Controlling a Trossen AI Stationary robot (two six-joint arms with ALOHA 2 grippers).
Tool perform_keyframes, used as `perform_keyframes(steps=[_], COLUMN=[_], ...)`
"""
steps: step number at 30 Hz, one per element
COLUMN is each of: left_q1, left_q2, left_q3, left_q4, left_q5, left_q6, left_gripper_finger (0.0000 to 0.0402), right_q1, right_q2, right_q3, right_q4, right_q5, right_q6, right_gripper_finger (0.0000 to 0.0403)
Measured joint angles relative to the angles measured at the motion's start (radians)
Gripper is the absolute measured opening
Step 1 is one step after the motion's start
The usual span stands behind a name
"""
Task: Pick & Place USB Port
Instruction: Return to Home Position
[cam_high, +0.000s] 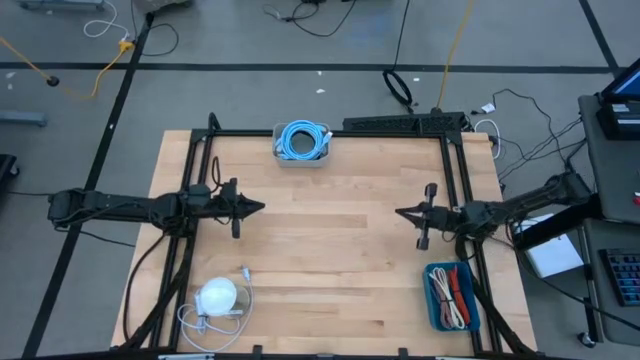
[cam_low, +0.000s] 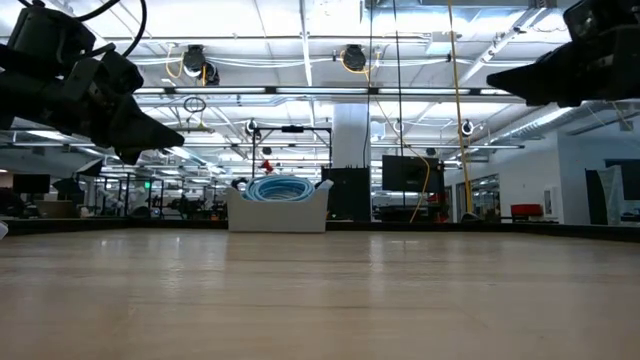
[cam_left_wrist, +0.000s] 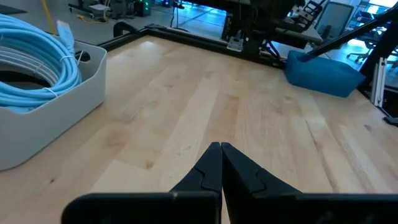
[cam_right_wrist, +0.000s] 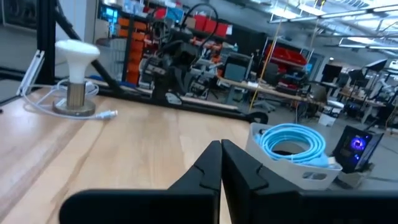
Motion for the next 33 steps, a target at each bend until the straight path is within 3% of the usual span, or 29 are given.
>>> perform_keyframes(steps=[12, 22, 29, 33], left_q1=[0.003, 0.013, 0.013, 0.013], left_q2=[0.000, -0.009, -0.133, -0.225], left_q3=[0.000, 0.001, 0.001, 0.001], left_q4=[-0.005, 0.017, 0.048, -0.036], left_q5=[0.000, 0.002, 0.094, 0.097], left_q6=[0.041, 0.057, 0.143, 0.159], left_gripper_finger=[0.0002, 0.0003, 0.0001, 0.0001], right_q1=[0.000, 0.002, 0.002, 0.002], right_q2=[-0.397, -0.397, -0.397, -0.397], right_q3=[-0.001, 0.004, 0.004, 0.004], right_q4=[-0.351, -0.370, -0.399, -0.402], right_q5=[-0.002, 0.023, 0.023, 0.024], right_q6=[0.006, -0.015, 0.012, 0.012], right_gripper_finger=[0.0000, 0.0000, 0.0000, 0.0000])
